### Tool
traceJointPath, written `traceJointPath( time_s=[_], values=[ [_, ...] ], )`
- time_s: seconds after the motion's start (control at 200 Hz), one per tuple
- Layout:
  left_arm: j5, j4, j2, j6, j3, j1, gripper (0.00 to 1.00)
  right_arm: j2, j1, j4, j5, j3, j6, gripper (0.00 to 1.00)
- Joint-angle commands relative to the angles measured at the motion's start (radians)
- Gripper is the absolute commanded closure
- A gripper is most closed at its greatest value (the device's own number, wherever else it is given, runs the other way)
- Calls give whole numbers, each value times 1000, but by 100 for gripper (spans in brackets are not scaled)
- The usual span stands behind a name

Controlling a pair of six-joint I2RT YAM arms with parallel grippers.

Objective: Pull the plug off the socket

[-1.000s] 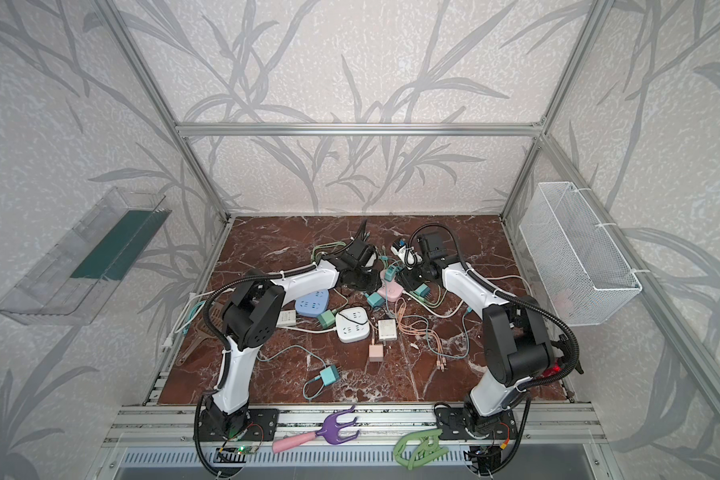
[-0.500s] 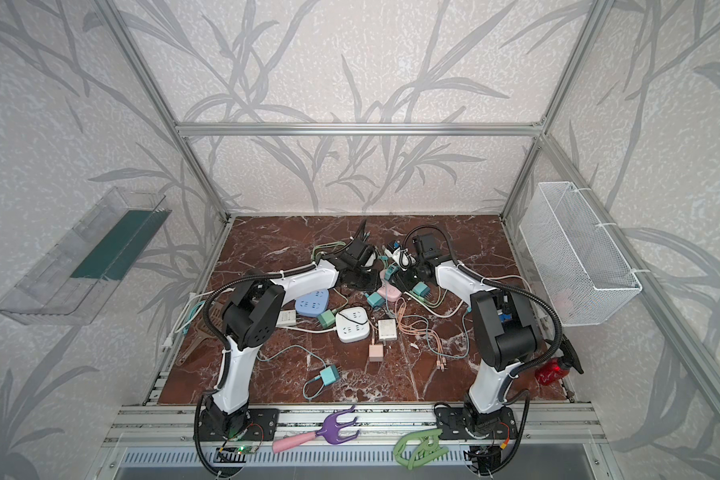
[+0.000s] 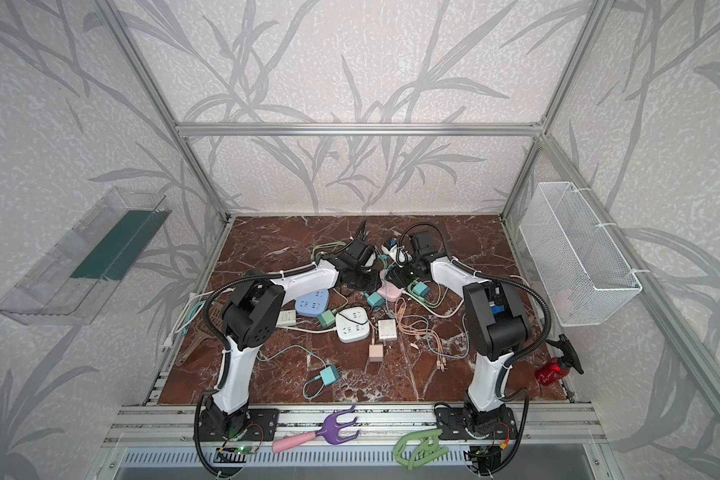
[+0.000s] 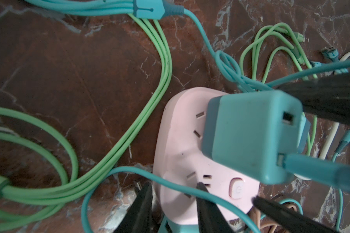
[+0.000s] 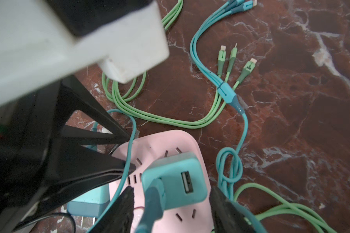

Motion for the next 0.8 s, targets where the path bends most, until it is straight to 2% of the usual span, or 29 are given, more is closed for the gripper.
traceJointPath(
  time_s=[0.0,0.45,0.795],
  values=[
    [-18,-111,30,1,-30,5,63,28,10,3,-17,41,-15,40],
    [-14,-111,29,6,-26,10,62,83,32,-70,12,92,-64,46],
    [-7,-111,30,2,-25,13,63,98,45,-95,27,103,-86,46]
  ],
)
